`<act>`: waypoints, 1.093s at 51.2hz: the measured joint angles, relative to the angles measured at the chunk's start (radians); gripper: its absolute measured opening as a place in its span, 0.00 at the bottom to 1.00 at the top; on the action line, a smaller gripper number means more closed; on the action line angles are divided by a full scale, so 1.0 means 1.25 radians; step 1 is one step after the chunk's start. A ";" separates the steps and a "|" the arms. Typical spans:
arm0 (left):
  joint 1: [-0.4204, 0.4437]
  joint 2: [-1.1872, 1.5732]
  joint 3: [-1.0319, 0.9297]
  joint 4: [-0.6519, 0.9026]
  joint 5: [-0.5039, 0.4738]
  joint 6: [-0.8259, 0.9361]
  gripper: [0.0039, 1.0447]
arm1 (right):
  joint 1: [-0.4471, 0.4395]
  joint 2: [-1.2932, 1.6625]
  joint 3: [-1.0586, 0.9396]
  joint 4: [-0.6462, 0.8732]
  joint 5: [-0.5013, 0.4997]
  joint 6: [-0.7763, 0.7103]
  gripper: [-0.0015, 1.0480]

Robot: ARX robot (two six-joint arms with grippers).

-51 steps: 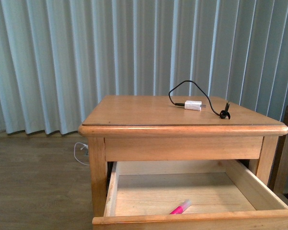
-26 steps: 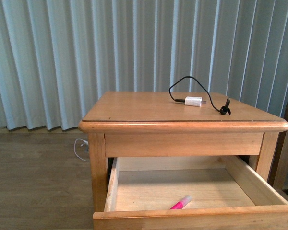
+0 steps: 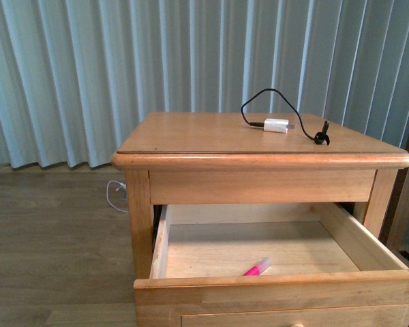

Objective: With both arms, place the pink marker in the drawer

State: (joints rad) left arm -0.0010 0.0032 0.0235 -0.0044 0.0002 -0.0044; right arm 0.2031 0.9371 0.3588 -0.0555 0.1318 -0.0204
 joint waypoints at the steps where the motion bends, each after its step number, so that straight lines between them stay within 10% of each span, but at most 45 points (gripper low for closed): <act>1: 0.000 0.000 0.000 0.000 0.000 0.000 0.95 | -0.003 0.023 0.006 0.009 -0.009 0.005 0.92; 56: 0.000 0.000 0.000 0.000 0.000 0.000 0.95 | 0.038 0.791 0.370 0.457 0.011 0.156 0.92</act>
State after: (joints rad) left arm -0.0010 0.0032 0.0235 -0.0044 -0.0002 -0.0044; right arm 0.2501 1.9255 0.8207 0.5159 0.1455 0.1741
